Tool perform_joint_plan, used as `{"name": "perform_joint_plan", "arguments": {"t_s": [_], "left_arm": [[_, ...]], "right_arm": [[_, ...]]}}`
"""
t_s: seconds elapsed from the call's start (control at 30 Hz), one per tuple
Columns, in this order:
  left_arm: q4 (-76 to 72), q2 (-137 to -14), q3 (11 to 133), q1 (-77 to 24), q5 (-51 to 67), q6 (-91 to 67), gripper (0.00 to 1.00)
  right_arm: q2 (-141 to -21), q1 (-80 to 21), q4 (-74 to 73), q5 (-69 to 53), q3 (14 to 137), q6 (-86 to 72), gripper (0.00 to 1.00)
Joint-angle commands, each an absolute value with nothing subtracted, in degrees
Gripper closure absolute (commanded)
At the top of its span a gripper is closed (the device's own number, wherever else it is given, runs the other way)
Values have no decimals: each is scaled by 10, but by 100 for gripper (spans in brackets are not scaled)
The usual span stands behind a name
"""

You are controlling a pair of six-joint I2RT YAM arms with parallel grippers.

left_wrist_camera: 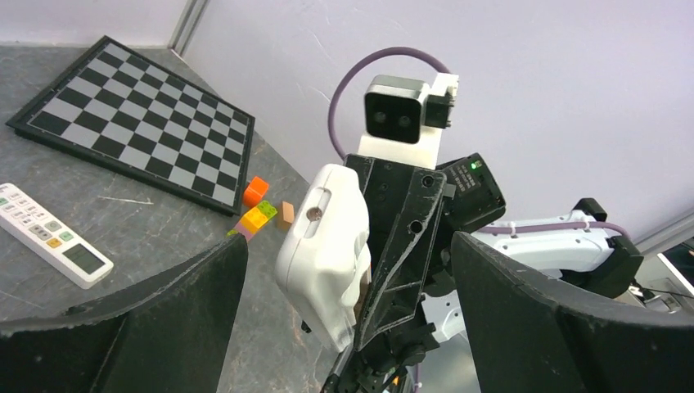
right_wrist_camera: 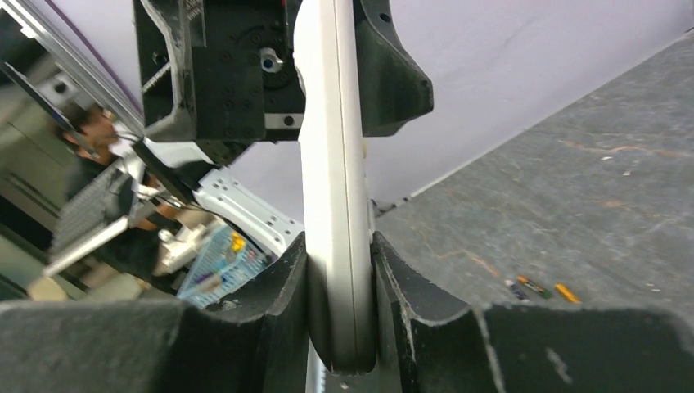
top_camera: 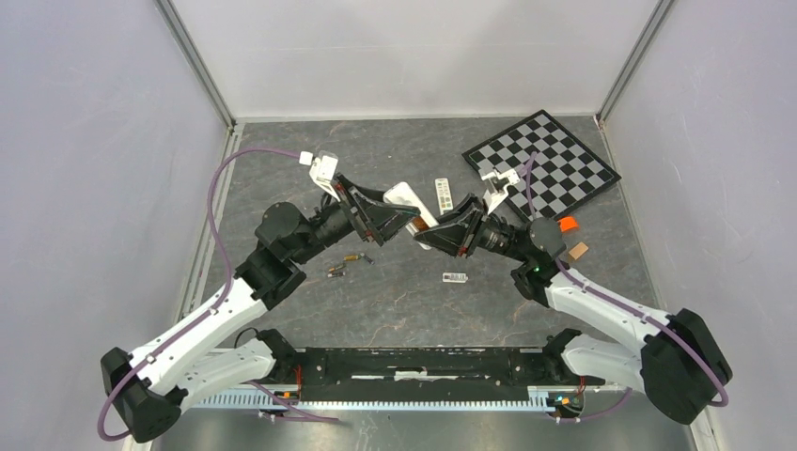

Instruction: Load the batteries into the remote control

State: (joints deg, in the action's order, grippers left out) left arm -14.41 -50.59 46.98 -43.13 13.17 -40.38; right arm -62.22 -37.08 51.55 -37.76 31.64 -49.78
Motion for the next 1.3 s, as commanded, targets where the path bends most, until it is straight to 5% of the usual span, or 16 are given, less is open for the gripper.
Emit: {"name": "perform_joint_plan", "arguments": {"t_s": [0.0, 1.13, 1.27], "left_arm": [[-218, -521, 465, -432, 151, -431, 1], [-234, -551, 458, -420, 108, -431, 1], [-216, -545, 460, -417, 97, -431, 1]], "right_arm": [[-650, -373, 713, -343, 285, -649, 100], [-658, -377, 684, -359, 279, -651, 100], [-654, -376, 667, -379, 288, -621, 90]]}}
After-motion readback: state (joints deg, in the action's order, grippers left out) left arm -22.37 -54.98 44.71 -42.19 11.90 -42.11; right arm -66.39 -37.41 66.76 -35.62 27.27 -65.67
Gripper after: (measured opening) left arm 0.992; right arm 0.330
